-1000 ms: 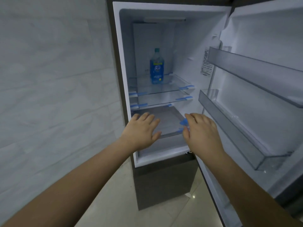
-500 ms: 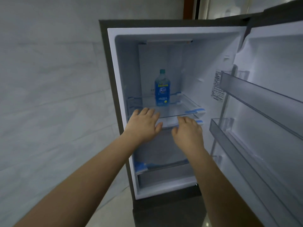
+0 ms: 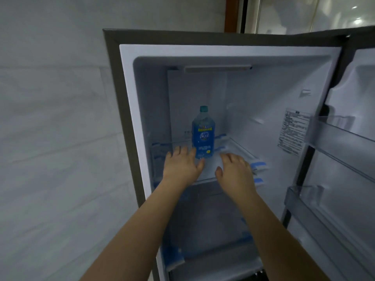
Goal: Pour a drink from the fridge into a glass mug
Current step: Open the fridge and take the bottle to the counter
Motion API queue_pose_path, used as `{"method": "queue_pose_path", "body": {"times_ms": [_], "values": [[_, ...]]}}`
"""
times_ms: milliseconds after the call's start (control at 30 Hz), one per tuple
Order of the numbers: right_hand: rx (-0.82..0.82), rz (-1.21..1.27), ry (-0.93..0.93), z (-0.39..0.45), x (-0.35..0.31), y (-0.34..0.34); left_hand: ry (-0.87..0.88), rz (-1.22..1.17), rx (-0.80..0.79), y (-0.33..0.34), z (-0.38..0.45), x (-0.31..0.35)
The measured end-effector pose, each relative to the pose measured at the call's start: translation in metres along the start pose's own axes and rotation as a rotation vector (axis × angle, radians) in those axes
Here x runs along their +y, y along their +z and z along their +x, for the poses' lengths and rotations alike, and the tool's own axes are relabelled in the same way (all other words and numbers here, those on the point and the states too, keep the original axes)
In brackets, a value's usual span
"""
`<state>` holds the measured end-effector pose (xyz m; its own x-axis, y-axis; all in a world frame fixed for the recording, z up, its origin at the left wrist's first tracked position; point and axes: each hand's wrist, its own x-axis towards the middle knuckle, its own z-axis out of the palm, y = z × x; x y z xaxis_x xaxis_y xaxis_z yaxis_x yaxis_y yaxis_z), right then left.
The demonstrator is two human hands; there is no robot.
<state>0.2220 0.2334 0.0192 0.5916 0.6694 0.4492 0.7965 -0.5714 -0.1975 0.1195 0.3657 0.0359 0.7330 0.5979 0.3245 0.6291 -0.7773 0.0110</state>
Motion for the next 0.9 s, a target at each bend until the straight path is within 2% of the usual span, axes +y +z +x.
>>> {"method": "queue_pose_path", "body": {"times_ms": [267, 367, 500, 600, 700, 833, 900], "values": [[-0.014, 0.011, 0.039, 0.062, 0.022, 0.035, -0.113, -0.099, 0.009, 0.029, 0.061, 0.01], [-0.028, 0.025, 0.037, 0.082, 0.029, 0.048, -0.138, -0.134, 0.092, 0.036, 0.078, 0.019], [-0.026, 0.055, 0.042, 0.104, 0.034, 0.062, -0.165, -0.204, 0.279, 0.038, 0.109, 0.031], [-0.016, 0.073, 0.053, 0.108, 0.038, 0.074, -0.258, -0.513, 0.357, 0.035, 0.133, 0.037], [-0.037, 0.125, 0.079, 0.114, 0.042, 0.084, -0.373, -0.819, 0.349, 0.032, 0.16, 0.034], [-0.031, 0.222, 0.077, 0.119, 0.044, 0.091, -0.325, -1.182, 0.229, 0.037, 0.187, 0.024], [-0.034, 0.266, 0.076, 0.12, 0.045, 0.092, -0.278, -1.284, 0.146, 0.042, 0.194, 0.02]]}}
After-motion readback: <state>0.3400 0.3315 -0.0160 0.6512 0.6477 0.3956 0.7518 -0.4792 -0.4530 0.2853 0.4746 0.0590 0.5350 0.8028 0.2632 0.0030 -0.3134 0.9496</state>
